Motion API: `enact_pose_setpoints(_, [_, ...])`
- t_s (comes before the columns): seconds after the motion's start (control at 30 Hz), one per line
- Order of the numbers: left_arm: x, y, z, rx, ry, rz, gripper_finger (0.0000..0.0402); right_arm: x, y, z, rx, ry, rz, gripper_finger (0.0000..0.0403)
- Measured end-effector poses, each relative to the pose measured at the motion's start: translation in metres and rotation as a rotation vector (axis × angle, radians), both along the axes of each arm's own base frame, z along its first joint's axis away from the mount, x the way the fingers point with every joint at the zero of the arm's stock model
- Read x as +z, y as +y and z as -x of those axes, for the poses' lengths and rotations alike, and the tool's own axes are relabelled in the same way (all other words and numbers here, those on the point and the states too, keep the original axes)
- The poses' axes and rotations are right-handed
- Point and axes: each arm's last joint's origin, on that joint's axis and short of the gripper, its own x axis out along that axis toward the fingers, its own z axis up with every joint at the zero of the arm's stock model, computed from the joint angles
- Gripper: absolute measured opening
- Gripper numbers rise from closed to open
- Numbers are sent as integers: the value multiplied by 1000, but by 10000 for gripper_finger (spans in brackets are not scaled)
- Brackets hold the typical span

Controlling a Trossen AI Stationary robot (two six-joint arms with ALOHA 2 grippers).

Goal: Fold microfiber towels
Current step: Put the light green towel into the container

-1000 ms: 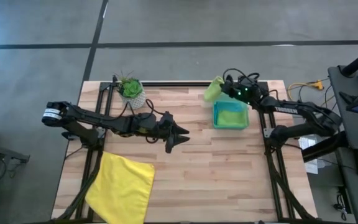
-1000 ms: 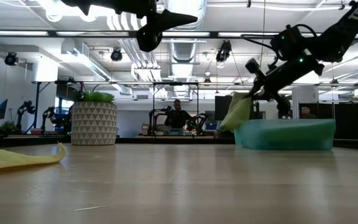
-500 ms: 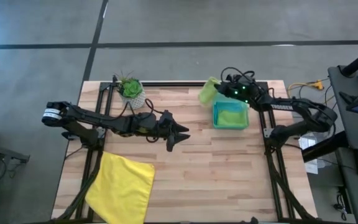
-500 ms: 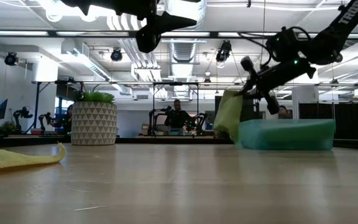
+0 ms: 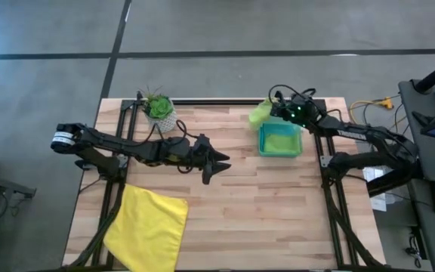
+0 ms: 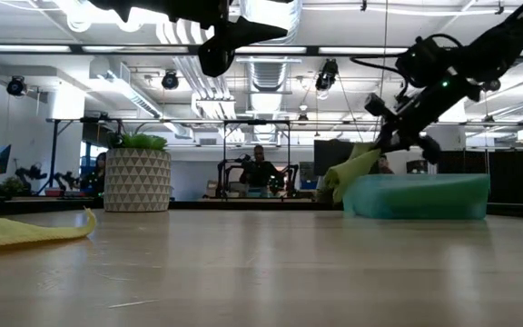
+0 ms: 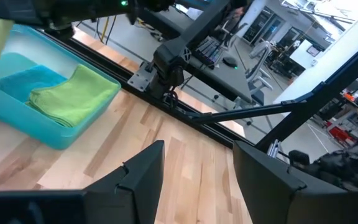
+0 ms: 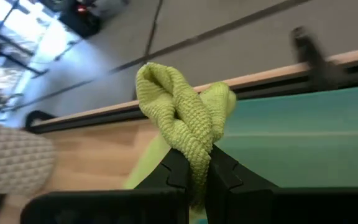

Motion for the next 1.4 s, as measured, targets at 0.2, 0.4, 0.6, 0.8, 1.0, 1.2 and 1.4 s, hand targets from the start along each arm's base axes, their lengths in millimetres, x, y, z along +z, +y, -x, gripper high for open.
enact_pose_setpoints(0.2, [0, 0, 0, 2, 1, -1, 176, -1, 7, 11, -57, 124, -18, 12])
enact_pose_setpoints(0.4, [-8, 1, -6, 4, 21, 2, 176, -18, 5, 10, -82, 213, -55, 12])
enact_pose_setpoints(0.6, [-14, 0, -10, 16, 41, 100, 176, -23, 6, 11, -165, 293, -55, 12])
enact_pose_setpoints(0.8, [-14, 0, -10, 14, 33, 101, 176, -28, 18, 10, -211, 405, -40, 12])
enact_pose_setpoints(1.0, [-14, 1, -10, 16, 33, 100, 176, -31, 23, 11, -238, 452, -50, 12])
enact_pose_setpoints(1.2, [-14, 1, -10, 15, 34, 93, 176, -40, 27, 12, -163, 494, -121, 15])
enact_pose_setpoints(1.4, [-14, 1, -10, 16, 34, 93, 176, -56, 27, 6, -95, 477, -253, 62])
